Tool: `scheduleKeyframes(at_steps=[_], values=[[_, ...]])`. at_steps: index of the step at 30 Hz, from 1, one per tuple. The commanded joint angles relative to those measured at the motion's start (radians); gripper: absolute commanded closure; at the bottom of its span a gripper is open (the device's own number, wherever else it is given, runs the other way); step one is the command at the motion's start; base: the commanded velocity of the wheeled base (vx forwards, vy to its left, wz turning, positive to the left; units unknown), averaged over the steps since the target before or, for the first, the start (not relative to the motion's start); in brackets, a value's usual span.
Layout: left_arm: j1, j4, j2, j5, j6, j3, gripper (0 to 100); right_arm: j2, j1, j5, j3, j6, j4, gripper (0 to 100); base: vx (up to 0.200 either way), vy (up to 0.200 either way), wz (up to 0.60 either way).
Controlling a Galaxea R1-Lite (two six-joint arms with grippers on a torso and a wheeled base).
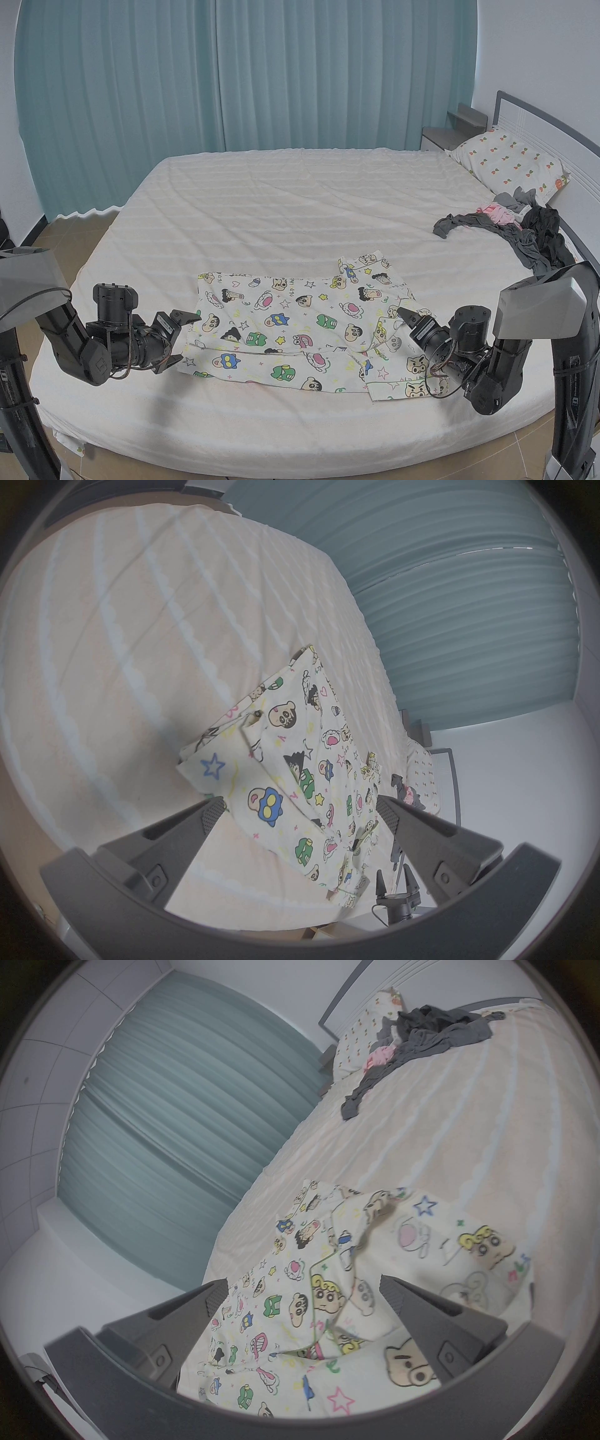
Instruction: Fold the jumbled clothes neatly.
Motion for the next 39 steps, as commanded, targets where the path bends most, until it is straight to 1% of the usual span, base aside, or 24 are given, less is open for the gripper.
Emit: scheduleKeyframes(at_steps=[1,3,4,5,7,8,10,11,12,14,17,21,22,24,27,30,35,36,39], values=[[-0.042,-0.015,0.007,-0.001,0.107,0.062,0,0.006,0.009,0.002,0.003,-0.007,-0.010,0,0.000,0.000,0.00],[-0.067,-0.018,0.016,0.011,0.129,0.060,0,0.006,0.010,0.002,0.002,-0.007,-0.010,0,0.000,0.000,0.00],[-0.091,-0.020,0.039,0.026,0.133,0.051,0,0.006,0.010,0.002,0.002,-0.007,-0.010,0,0.000,0.000,0.00],[-0.096,-0.020,0.047,0.038,0.135,0.043,0,0.006,0.010,0.002,0.003,-0.007,-0.010,0,0.000,0.000,0.00],[-0.096,-0.020,0.047,0.038,0.135,0.043,0,0.006,0.010,0.002,0.003,-0.007,-0.010,0,0.000,0.000,0.00],[-0.131,-0.012,0.110,0.138,0.135,-0.030,0,0.006,0.015,0.002,0.005,-0.007,-0.010,0,0.000,0.000,0.00],[-0.154,-0.009,0.151,0.207,0.141,-0.075,0,0.006,0.013,0.000,0.006,-0.007,-0.010,0,0.000,0.000,0.00],[-0.157,-0.009,0.156,0.218,0.144,-0.079,0,0.006,0.013,0.000,0.006,-0.007,-0.010,0,0.000,0.000,0.00],[-0.166,-0.007,0.187,0.261,0.179,-0.113,0,0.006,0.013,0.000,0.009,-0.005,-0.010,0,0.000,0.000,0.00],[-0.174,0.000,0.220,0.287,0.219,-0.161,0,0.004,0.013,0.000,0.017,-0.005,-0.010,0,0.000,0.000,0.00],[-0.185,0.045,0.244,0.315,0.233,-0.222,0,0.000,0.010,0.000,0.019,-0.005,-0.010,0,0.000,0.000,0.00],[-0.189,0.134,0.250,0.324,0.237,-0.285,0,0.000,0.009,0.000,0.019,-0.005,-0.010,0,0.000,0.000,0.00],[-0.191,0.180,0.254,0.333,0.257,-0.317,0,-0.002,0.007,0.000,0.019,-0.005,-0.010,0,0.000,0.000,0.00],[-0.191,0.212,0.254,0.347,0.277,-0.325,0,-0.002,0.007,-0.001,0.019,-0.005,-0.010,0,0.000,0.000,0.00],[-0.197,0.249,0.250,0.350,0.282,-0.326,0,0.001,0.006,-0.001,0.019,-0.005,-0.010,0,0.000,0.000,0.00],[-0.197,0.252,0.254,0.351,0.284,-0.342,0,0.003,0.007,-0.001,0.019,-0.005,-0.010,0,0.000,0.000,0.00],[-0.188,0.258,0.286,0.373,0.282,-0.417,0,0.003,0.007,-0.001,0.022,-0.005,-0.010,0,0.000,0.000,0.00],[-0.180,0.260,0.308,0.387,0.282,-0.458,0,0.003,0.007,-0.003,0.025,-0.005,-0.010,0,0.000,0.000,0.00],[-0.165,0.260,0.334,0.404,0.267,-0.516,0,0.006,0.007,-0.003,0.025,-0.005,-0.010,0,0.000,0.000,0.00]])
